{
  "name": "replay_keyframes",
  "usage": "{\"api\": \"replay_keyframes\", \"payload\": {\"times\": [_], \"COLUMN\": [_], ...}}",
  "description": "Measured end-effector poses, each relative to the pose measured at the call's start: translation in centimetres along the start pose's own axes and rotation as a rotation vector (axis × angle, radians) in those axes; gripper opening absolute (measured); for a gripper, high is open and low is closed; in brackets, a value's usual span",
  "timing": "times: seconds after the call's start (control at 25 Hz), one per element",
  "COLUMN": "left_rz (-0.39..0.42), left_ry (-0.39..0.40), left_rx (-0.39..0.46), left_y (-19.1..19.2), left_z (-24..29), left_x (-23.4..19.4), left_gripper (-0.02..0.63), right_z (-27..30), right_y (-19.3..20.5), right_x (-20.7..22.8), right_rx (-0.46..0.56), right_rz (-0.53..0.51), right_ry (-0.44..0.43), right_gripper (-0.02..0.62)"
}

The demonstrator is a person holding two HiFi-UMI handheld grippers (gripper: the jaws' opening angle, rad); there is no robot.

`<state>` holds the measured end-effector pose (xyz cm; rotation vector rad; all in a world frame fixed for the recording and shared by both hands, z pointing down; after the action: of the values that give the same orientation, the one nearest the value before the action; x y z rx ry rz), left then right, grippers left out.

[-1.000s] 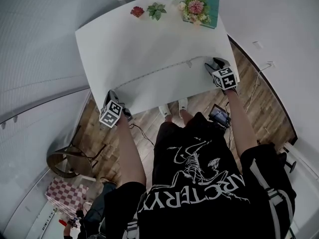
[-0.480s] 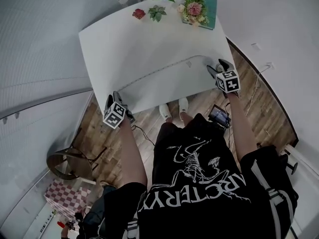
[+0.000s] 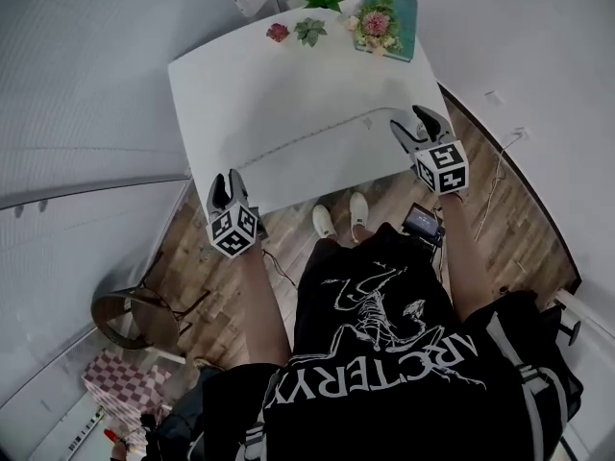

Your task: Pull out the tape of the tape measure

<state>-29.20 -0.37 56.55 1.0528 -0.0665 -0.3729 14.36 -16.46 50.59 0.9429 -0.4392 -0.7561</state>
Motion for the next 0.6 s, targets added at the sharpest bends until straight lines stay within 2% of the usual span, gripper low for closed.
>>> {"api": "replay_keyframes", "payload": {"times": [0.16, 0.36, 0.48, 0.52, 0.6], "left_rz": [0.08, 0.161, 0.199, 0.23, 0.312], "left_ry": [0.129, 0.195, 0.223, 0.229, 0.23], "left_rx": [0.183, 0.444, 0.538, 0.557, 0.585], "left_y": [-5.3, -12.0, -15.0, -15.8, -16.9], "left_z": [-3.4, -8.5, -11.0, -11.7, -12.6], "left_x": [4.1, 7.7, 9.2, 9.7, 10.5], "left_gripper": [0.126, 0.019, 0.012, 0.012, 0.012], "right_z": [-1.7, -4.2, -6.0, -6.7, -7.8], "right_y": [-4.1, -8.8, -11.2, -12.0, -13.5], "right_x": [-2.8, -5.3, -6.0, -6.2, -6.7], "right_rx": [0.13, 0.298, 0.398, 0.434, 0.487], "right_rz": [-0.038, -0.1, -0.114, -0.112, -0.124], "right_ry": [-0.035, -0.033, -0.036, -0.042, -0.049], "right_gripper": [0.257, 0.157, 0.089, 0.061, 0.05]}}
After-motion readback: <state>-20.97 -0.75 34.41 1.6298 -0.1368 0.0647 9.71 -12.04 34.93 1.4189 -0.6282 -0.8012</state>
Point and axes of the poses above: the fingertips, and each gripper's own axes: z forward along the fingers, x to its right, y out of its underside, the point moved 9 cm from there along -z, backward along the fingers, and after that the axes turned 6 degrees about -y, right-handed, at the moved point
